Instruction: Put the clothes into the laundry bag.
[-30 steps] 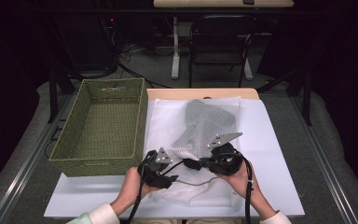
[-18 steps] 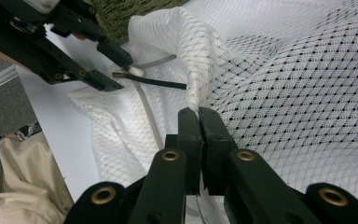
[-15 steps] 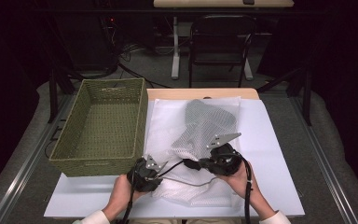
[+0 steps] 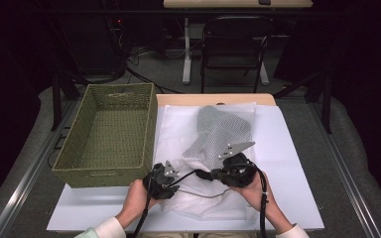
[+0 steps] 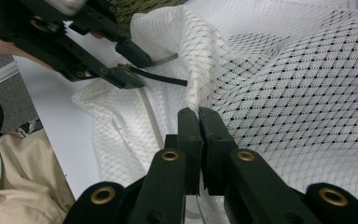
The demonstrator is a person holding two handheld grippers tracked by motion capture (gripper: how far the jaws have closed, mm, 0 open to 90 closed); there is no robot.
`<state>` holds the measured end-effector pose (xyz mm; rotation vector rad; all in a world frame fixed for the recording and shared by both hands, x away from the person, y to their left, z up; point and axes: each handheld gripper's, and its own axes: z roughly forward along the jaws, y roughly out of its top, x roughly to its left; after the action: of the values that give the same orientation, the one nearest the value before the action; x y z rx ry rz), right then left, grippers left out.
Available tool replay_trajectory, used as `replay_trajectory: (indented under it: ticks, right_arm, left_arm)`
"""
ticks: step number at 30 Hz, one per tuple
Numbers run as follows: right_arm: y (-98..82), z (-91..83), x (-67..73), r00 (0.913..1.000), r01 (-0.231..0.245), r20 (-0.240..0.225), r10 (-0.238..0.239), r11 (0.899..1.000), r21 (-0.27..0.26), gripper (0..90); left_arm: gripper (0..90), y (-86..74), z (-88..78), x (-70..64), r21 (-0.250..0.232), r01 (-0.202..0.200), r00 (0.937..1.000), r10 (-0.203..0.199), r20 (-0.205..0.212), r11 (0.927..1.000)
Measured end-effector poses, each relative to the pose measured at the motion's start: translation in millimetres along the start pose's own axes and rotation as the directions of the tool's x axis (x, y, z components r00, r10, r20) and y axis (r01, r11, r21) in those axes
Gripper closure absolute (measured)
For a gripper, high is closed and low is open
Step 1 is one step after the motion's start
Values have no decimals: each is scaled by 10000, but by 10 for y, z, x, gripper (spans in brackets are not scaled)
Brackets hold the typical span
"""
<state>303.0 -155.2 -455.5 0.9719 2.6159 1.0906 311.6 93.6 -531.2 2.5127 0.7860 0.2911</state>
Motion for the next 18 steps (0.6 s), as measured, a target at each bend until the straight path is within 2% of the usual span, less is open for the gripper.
replay_trajectory:
  ticks: [3,5,6,7,9,11,14,18]
  right_arm:
    - [-4,-5,-3,10000,-9,-7,9,10000,-3,880]
    - [-5,-11,-3,10000,-5,-13,5,10000,-26,881]
    - [-4,-12,-3,10000,15,-6,-15,10000,-17,881]
    - [-3,-13,-3,10000,20,-6,-20,10000,-32,880]
    - [0,-14,-2,10000,33,-10,-33,10000,-38,880]
    - [4,-26,10,10000,26,21,-26,10000,-42,881]
    - [13,-52,16,10000,70,22,-69,9999,-141,881]
    - [28,-87,23,10000,74,27,-74,9997,-251,881]
  left_arm:
    - [696,10,77,37,263,25,9998,-30,194,9997]
    - [738,19,84,25,158,-90,9999,88,124,9998]
    - [780,26,83,18,276,-277,9996,275,92,9992]
    - [810,33,92,-7,157,-196,9998,195,54,9997]
    - [857,43,108,-23,347,-419,9991,417,72,9985]
    - [860,63,104,-31,274,-432,9989,427,205,9987]
    - [861,121,81,-58,-122,-469,9988,470,133,9988]
    - [861,231,116,-71,-645,-402,9991,393,-162,9971]
